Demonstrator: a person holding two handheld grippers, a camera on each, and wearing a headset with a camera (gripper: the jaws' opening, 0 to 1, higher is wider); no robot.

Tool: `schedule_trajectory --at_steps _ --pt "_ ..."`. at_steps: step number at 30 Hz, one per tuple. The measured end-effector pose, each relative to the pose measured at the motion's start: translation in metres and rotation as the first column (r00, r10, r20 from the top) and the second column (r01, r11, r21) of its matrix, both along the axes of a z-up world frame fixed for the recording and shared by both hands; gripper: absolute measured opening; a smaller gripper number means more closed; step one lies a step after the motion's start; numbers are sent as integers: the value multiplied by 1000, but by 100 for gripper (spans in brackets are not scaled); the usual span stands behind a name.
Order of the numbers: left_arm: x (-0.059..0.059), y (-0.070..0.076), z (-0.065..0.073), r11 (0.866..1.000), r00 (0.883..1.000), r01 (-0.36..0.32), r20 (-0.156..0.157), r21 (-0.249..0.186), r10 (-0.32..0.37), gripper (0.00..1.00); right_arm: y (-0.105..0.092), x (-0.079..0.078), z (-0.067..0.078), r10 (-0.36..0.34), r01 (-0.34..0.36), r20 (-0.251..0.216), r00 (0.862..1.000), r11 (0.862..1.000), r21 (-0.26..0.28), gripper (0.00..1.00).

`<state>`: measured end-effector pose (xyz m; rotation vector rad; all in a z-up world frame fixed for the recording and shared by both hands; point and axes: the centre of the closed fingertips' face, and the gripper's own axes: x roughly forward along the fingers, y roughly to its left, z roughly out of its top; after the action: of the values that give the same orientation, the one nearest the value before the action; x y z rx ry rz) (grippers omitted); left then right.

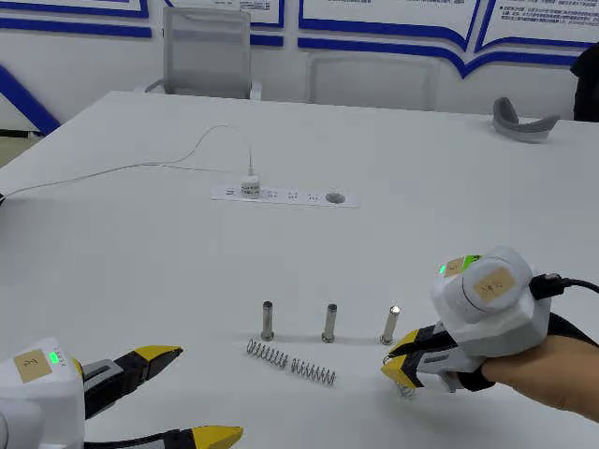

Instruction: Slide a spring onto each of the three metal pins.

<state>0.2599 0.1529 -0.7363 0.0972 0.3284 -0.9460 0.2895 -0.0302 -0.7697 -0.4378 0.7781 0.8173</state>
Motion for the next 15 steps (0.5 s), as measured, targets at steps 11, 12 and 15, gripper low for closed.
schedule_trajectory --at_steps 11,12,15 --pt "-4 -19 1 999 999 53 4 1 -53 68 -1 2 10 -31 30 32 999 999 35 12" --pt "-6 -23 0 997 997 72 3 8 -72 67 -1 2 12 -32 31 34 999 999 41 12" --pt "-8 -33 -1 994 994 108 8 17 -108 65 2 2 18 -34 32 41 999 998 60 12"
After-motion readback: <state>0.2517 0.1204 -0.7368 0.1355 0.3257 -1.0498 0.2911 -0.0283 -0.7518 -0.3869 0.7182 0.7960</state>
